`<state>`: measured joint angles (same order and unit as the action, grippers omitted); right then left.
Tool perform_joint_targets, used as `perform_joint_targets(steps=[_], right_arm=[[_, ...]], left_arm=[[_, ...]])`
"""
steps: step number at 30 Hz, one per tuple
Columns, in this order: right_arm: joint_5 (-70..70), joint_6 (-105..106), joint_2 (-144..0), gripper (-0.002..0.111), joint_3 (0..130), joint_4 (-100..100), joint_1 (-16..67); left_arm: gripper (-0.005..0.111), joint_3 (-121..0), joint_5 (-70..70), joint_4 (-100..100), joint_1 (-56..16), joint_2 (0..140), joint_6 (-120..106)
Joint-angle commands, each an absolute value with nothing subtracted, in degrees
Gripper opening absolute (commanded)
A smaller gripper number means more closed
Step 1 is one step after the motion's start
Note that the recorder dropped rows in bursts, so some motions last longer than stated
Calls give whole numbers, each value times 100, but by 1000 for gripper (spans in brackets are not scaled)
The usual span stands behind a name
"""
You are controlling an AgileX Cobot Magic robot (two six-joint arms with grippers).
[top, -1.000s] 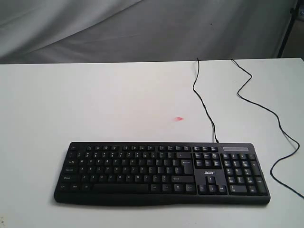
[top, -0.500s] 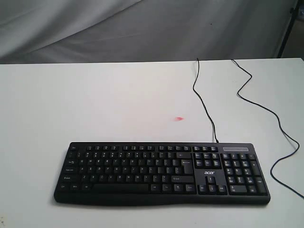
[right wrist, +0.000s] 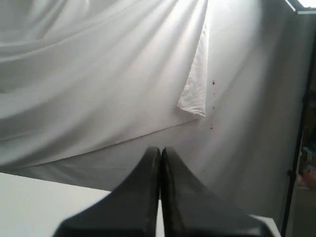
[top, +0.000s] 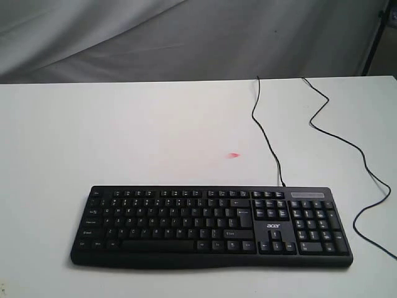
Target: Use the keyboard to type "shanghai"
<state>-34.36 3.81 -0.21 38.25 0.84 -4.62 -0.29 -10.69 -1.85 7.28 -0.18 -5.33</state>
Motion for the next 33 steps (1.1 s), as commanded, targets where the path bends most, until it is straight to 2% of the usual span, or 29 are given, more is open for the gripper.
perform_joint_targets(steps=[1,17,33], right_arm=[[-3774,0,0,0,3779,259,-488],[-3398,555,0,0,3766,259,-488],[-1631,253,0,0,1255,-285,-488]], left_arm=[[1,0,-1053,-182,707,0,-518],[1,0,-1053,-182,707,0,-518],[1,0,-1053,-182,707,0,-518]])
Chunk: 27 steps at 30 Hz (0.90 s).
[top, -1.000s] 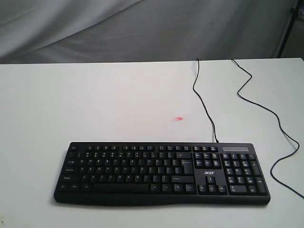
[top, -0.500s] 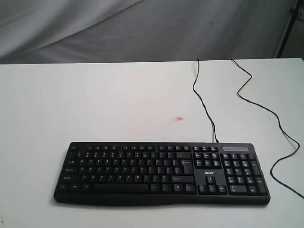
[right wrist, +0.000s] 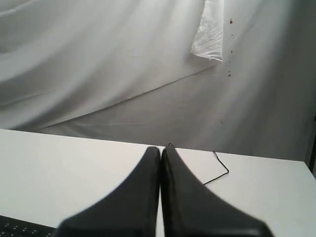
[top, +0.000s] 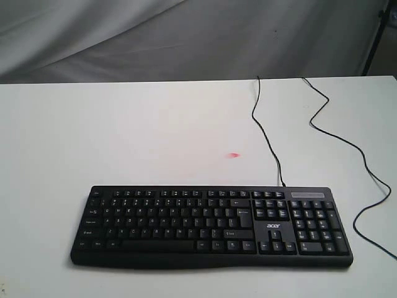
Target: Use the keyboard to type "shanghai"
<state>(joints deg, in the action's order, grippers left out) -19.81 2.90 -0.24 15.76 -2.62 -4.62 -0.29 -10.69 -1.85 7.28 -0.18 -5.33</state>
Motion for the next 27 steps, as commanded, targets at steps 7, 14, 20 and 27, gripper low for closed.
perform_joint_targets(steps=[7,14,20,27], right_arm=[[-1253,253,0,0,547,-247,-488],[-1077,329,0,0,0,-247,-488],[-1527,339,0,0,0,-145,-488],[-1731,161,0,0,0,-620,-488]], left_arm=[[1,0,-1053,-182,707,0,-518],[1,0,-1053,-182,707,0,-518],[1,0,-1053,-182,707,0,-518],[1,0,-1053,-182,707,0,-518]])
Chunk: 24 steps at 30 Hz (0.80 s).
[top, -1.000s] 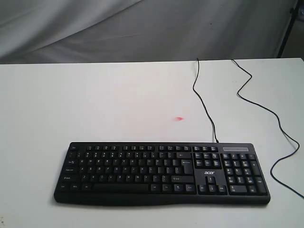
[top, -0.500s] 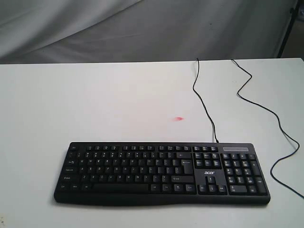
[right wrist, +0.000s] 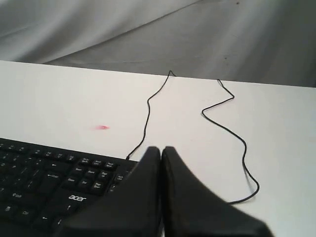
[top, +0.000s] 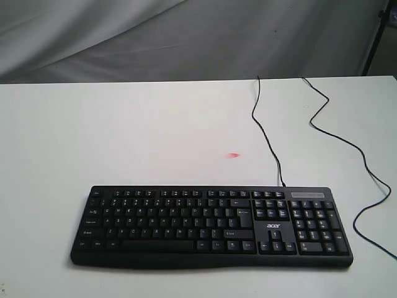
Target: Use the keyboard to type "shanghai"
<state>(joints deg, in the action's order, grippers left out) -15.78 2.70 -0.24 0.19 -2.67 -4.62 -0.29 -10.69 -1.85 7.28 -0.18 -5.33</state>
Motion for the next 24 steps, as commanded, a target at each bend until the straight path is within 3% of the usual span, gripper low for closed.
perform_joint_targets(steps=[1,24], right_arm=[[-1968,161,0,0,0,-765,-488],[-2019,161,0,0,0,-765,-466]], left_arm=[[1,0,-1053,-182,707,0,-518],[1,0,-1053,-182,707,0,-518]])
